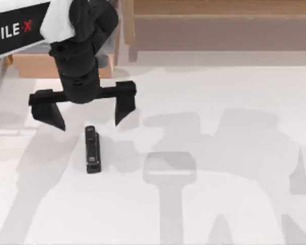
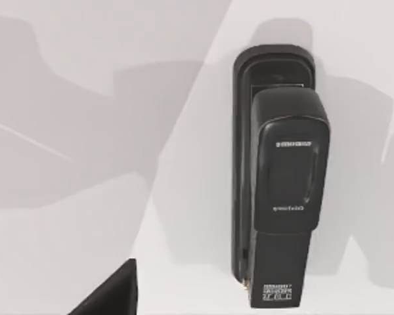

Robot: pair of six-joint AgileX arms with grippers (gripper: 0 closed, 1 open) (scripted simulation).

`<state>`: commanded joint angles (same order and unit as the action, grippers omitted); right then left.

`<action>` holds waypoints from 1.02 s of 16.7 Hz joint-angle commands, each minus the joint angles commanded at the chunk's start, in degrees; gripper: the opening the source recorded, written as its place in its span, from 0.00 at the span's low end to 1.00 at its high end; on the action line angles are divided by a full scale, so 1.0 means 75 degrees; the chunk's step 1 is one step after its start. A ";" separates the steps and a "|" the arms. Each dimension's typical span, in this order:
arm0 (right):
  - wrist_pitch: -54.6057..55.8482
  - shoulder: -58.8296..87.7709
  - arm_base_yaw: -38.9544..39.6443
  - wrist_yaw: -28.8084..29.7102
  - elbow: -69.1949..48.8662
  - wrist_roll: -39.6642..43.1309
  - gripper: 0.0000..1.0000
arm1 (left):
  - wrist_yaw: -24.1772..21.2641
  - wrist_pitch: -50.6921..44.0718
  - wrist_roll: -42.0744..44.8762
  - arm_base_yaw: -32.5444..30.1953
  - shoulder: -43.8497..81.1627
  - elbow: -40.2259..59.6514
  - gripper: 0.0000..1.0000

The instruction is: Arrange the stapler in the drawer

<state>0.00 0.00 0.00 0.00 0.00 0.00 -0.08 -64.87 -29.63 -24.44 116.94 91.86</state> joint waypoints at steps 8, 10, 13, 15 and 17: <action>0.0000 0.0000 0.0000 0.0000 0.0000 0.0000 1.00 | 0.0008 0.1710 0.0013 0.0041 0.0586 -0.1095 1.00; 0.0000 0.0000 0.0000 0.0000 0.0000 0.0000 1.00 | 0.0008 0.1863 0.0013 0.0039 0.0670 -0.1208 1.00; 0.0000 0.0000 0.0000 0.0000 0.0000 0.0000 1.00 | 0.0008 0.1863 0.0013 0.0039 0.0670 -0.1208 1.00; 0.0000 0.0000 0.0000 0.0000 0.0000 0.0000 1.00 | 0.0008 0.1863 0.0013 0.0039 0.0670 -0.1208 0.85; 0.0000 0.0000 0.0000 0.0000 0.0000 0.0000 1.00 | 0.0008 0.1863 0.0013 0.0039 0.0670 -0.1208 0.70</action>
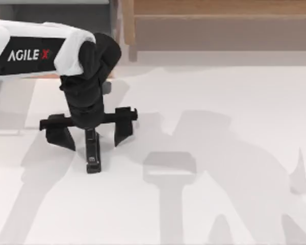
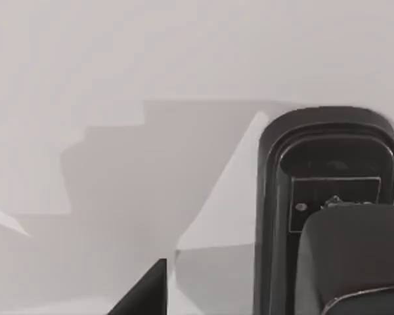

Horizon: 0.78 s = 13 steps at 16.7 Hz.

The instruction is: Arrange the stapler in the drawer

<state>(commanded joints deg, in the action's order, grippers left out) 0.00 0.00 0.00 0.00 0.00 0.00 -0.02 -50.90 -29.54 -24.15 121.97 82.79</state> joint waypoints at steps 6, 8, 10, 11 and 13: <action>0.0000 0.0000 0.0000 0.0000 0.0000 0.0000 1.00 | 0.0000 0.0000 0.0000 0.0000 0.0000 0.0000 0.25; 0.0000 0.0000 0.0000 0.0000 0.0000 0.0000 1.00 | 0.0000 0.0000 0.0000 0.0000 0.0000 0.0000 0.10; 0.0000 0.0000 0.0000 0.0000 0.0000 0.0000 1.00 | 0.0000 0.0000 0.0000 0.0000 0.0000 0.0000 0.00; 0.0000 0.0000 0.0000 0.0000 0.0000 0.0000 1.00 | 0.0000 0.0000 0.0000 0.0000 0.0000 0.0000 0.00; 0.0000 0.0000 0.0000 0.0000 0.0000 0.0000 1.00 | 0.0000 0.0000 0.0000 0.0000 0.0000 0.0000 0.00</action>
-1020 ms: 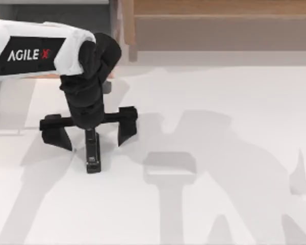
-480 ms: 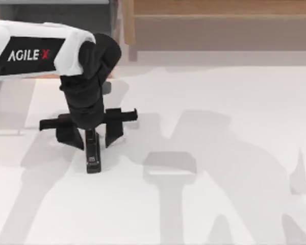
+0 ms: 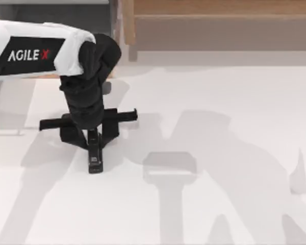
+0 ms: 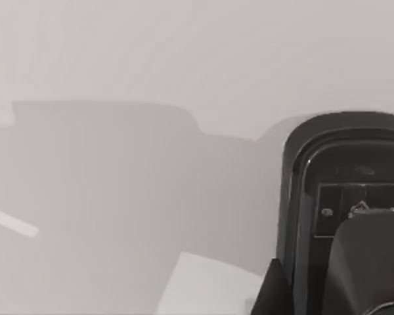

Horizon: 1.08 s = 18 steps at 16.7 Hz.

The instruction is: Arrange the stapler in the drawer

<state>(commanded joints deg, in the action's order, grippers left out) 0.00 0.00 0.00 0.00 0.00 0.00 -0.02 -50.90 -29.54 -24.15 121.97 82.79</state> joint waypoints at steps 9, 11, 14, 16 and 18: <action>0.0000 0.0000 0.0000 0.0000 0.0000 0.0000 1.00 | -0.0002 -0.0407 -0.0004 -0.0017 -0.0168 0.0238 0.00; 0.0000 0.0000 0.0000 0.0000 0.0000 0.0000 1.00 | -0.0002 -0.0718 -0.0007 -0.0019 -0.0274 0.0379 0.00; 0.0000 0.0000 0.0000 0.0000 0.0000 0.0000 1.00 | -0.0002 -0.0790 -0.0005 -0.0018 -0.0344 0.0458 0.00; 0.0000 0.0000 0.0000 0.0000 0.0000 0.0000 1.00 | 0.0012 -0.0771 0.0017 -0.0003 -0.0320 0.0451 0.00; 0.0000 0.0000 0.0000 0.0000 0.0000 0.0000 1.00 | 0.0255 -0.0716 0.0266 0.0247 -0.0434 0.0703 0.00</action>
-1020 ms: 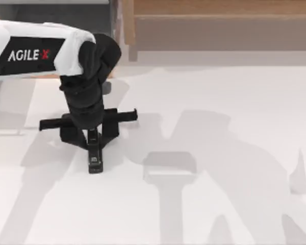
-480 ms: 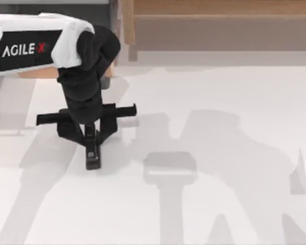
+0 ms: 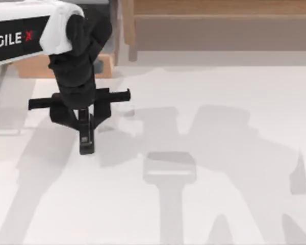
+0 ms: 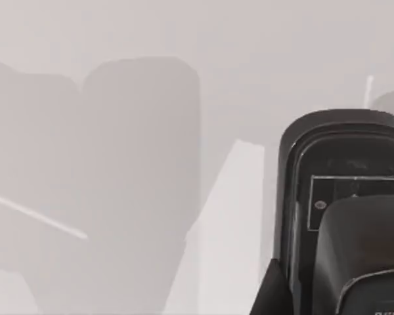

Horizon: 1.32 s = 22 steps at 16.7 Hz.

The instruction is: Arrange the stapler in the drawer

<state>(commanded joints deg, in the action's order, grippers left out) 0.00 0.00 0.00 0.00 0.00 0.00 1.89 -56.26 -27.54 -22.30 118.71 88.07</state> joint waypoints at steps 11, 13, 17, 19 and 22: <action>0.0000 0.0000 0.0000 0.0000 0.0000 0.0000 1.00 | 0.1724 -0.0769 0.4873 0.4392 0.1164 0.4438 0.00; 0.0000 0.0000 0.0000 0.0000 0.0000 0.0000 1.00 | 0.1339 -0.1230 0.5440 0.4905 0.1946 0.5100 0.00; 0.0000 0.0000 0.0000 0.0000 0.0000 0.0000 1.00 | 0.0265 -0.2159 0.6190 0.5347 0.3322 0.6193 0.00; 0.0000 0.0000 0.0000 0.0000 0.0000 0.0000 1.00 | -0.0085 -0.2499 0.6360 0.5380 0.3674 0.6448 0.00; 0.0000 0.0000 0.0000 0.0000 0.0000 0.0000 1.00 | -0.0166 -0.2580 0.6394 0.5382 0.3744 0.6500 0.00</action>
<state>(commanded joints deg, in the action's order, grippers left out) 0.00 0.00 0.00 0.00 0.00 0.00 0.65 -75.62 20.42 18.07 146.79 136.82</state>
